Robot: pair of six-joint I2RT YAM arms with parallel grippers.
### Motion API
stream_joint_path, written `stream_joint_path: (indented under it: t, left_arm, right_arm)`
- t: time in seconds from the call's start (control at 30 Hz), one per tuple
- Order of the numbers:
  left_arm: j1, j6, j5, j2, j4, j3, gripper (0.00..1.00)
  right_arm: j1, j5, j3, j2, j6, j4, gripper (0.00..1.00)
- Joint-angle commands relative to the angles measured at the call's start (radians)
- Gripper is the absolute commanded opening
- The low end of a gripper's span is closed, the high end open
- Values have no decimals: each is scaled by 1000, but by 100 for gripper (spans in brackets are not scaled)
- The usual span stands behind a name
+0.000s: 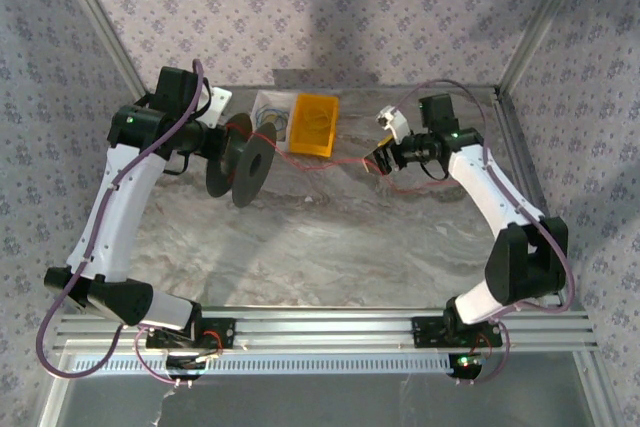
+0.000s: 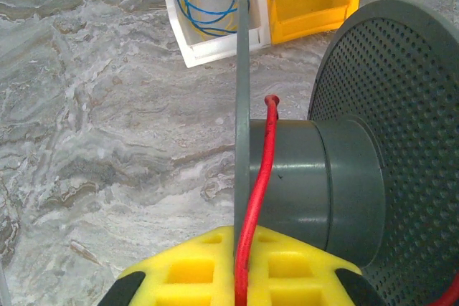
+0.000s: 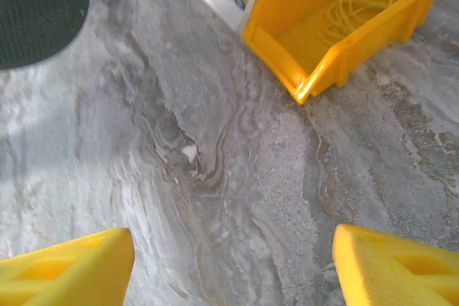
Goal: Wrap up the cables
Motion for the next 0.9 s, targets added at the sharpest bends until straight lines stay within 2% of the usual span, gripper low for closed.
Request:
stream_joint_path:
  t: [0.0, 0.27, 0.4, 0.57, 0.87]
  left_arm:
    - [4, -1, 34, -7, 16, 34, 0]
    - [3, -13, 42, -5, 30, 13, 0]
    - [3, -12, 43, -1, 29, 21, 0]
    - [2, -11, 43, 3, 23, 36, 0]
    - [2, -10, 49, 6, 14, 54, 0]
  right_arm:
    - [-43, -105, -9, -50, 90, 56, 77]
    - [-75, -262, -11, -101, 134, 82, 81]
    - [-51, -336, -8, -125, 67, -5, 82]
    - [6, -322, -29, -144, -26, -151, 83]
    - [48, -240, -123, -154, -26, -146, 81]
